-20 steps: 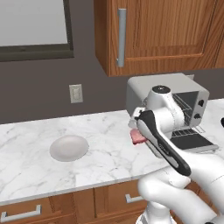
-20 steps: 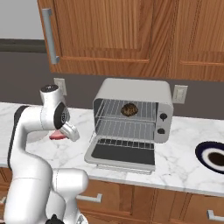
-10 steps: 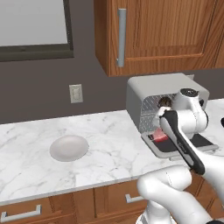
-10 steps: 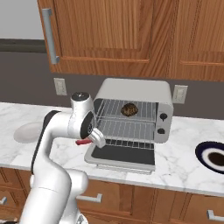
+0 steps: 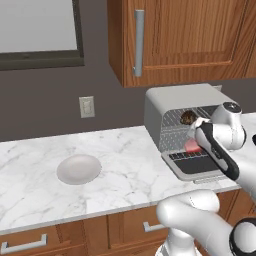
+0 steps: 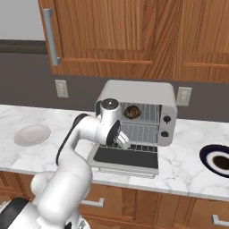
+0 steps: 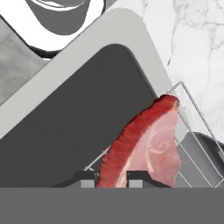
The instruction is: Open the toaster oven door. Place the bread on the top rack in the toaster oven and place the steak on the bottom rack.
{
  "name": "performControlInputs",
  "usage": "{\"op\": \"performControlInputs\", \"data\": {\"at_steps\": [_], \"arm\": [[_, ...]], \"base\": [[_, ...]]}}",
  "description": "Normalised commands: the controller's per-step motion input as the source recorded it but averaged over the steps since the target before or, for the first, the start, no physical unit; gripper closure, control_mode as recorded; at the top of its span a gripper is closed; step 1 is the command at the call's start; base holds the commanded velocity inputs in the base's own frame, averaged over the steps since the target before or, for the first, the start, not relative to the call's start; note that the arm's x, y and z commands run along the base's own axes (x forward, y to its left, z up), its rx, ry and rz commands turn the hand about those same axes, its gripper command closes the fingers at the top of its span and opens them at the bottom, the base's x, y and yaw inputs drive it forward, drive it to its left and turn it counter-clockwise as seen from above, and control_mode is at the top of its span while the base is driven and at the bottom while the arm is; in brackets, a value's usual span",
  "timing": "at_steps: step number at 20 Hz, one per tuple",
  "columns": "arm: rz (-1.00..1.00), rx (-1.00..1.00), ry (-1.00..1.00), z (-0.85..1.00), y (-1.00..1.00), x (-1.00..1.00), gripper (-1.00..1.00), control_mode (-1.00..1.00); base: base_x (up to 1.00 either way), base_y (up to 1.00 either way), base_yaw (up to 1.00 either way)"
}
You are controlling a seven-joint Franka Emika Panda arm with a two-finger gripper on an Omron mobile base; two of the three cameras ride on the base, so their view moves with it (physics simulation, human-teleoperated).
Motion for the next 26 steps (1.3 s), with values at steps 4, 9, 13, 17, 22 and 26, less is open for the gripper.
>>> {"op": "performControlInputs", "data": {"at_steps": [4,9,13,17,22,26], "arm": [[-0.08,0.0,-0.08,-0.42,0.0,0.57,1.0,-1.0],[-0.06,0.0,-0.07,-0.34,-0.17,0.31,1.0,-1.0],[-0.05,0.0,-0.03,-0.17,-0.28,0.11,-1.0,-1.0],[-0.07,0.0,-0.01,-0.02,-0.17,0.4,-1.0,-1.0],[-0.07,0.0,-0.05,0.01,-0.15,0.26,-1.0,-1.0],[0.11,0.01,-0.07,0.11,-0.3,-0.81,-1.0,-1.0]], "base": [[0.0,0.0,0.0],[0.0,0.0,0.0],[0.0,0.0,0.0],[0.0,0.0,0.0],[0.0,0.0,0.0],[0.0,0.0,0.0]]}}
